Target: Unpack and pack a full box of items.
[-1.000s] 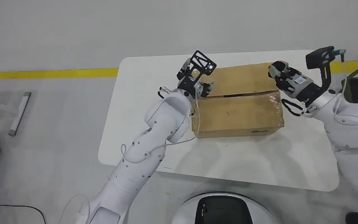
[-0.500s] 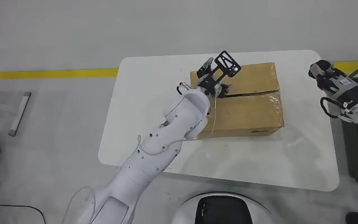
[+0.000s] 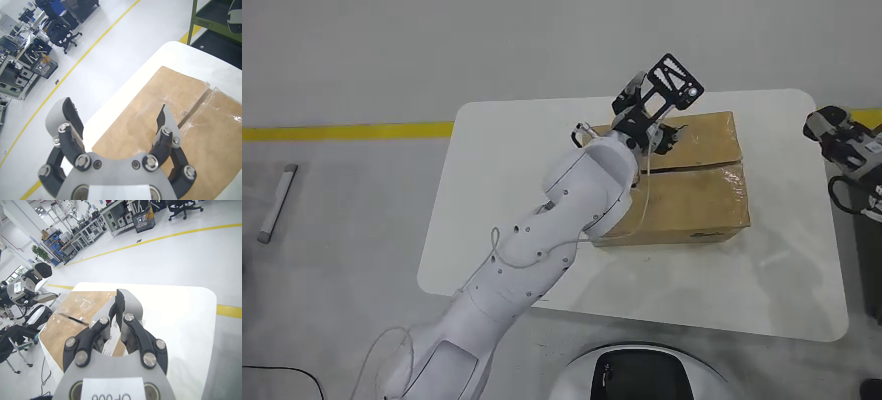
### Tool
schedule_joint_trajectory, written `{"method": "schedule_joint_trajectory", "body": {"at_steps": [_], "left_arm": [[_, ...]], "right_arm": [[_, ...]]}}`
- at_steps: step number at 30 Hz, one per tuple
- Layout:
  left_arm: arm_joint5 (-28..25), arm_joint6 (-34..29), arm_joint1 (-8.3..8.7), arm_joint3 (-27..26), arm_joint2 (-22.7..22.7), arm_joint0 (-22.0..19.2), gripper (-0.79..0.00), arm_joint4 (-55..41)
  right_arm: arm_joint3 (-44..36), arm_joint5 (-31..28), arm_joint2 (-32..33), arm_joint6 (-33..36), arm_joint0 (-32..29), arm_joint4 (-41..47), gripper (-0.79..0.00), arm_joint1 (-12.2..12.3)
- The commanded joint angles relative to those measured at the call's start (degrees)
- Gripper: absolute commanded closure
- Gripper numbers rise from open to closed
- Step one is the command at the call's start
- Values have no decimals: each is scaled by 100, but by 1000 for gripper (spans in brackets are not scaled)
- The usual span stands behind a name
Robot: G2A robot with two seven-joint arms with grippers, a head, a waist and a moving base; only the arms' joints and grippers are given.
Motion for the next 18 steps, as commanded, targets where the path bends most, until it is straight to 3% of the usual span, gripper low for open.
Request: {"method": "schedule_joint_trajectory", "body": {"at_steps": [1,5,7,9,10,11,15,18], "left_arm": [[-5,-107,22,-212,-148,83,-785,21],[-14,-398,96,-654,-485,342,-785,173],[-42,-583,141,-894,-664,506,-785,266],[-41,-768,189,-1125,-858,696,-785,386],[-23,-868,212,-1222,-950,801,-785,451],[9,-973,235,-1307,-1046,913,-785,522],[44,-1345,311,-1611,-1359,1302,-785,811],[114,-1543,335,-1790,-1556,1503,-785,833]], "right_arm": [[-24,-9,-24,53,34,104,0,4],[53,-117,-111,335,132,632,-15,14],[116,-315,-169,649,265,939,-277,34],[61,-663,-251,968,363,1050,-372,61],[84,-833,-324,1172,416,1054,-505,77],[123,-981,-382,1271,511,1013,-736,90],[384,-1366,-803,1479,990,663,-773,116],[562,-1565,-1289,1681,1472,119,-739,121]]}}
